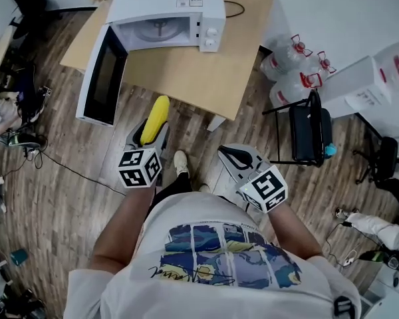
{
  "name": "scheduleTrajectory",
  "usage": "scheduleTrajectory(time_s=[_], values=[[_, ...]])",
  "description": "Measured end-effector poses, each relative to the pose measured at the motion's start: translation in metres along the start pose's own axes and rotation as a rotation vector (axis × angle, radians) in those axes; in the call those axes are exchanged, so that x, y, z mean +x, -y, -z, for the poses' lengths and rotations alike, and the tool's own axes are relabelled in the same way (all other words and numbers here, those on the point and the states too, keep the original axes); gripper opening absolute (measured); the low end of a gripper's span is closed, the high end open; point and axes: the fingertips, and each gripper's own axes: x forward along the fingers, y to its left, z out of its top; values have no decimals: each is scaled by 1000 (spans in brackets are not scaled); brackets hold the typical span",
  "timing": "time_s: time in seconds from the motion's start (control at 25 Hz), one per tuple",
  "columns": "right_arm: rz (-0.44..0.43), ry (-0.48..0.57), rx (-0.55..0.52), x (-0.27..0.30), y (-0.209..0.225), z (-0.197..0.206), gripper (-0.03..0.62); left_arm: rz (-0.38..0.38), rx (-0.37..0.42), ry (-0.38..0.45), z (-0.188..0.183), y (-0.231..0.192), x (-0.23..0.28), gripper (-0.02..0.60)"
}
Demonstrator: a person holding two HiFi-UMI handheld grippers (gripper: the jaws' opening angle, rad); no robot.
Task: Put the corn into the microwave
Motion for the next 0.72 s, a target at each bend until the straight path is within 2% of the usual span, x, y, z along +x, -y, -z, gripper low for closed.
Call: scheduleTrajectory(time_s=[0.4, 0.72], values=[[115, 7, 107, 56, 55, -34, 18, 27, 46, 0, -55, -64, 112, 256], [125, -16, 115, 67, 104, -42, 18, -38, 46, 7, -88, -102, 180, 256]])
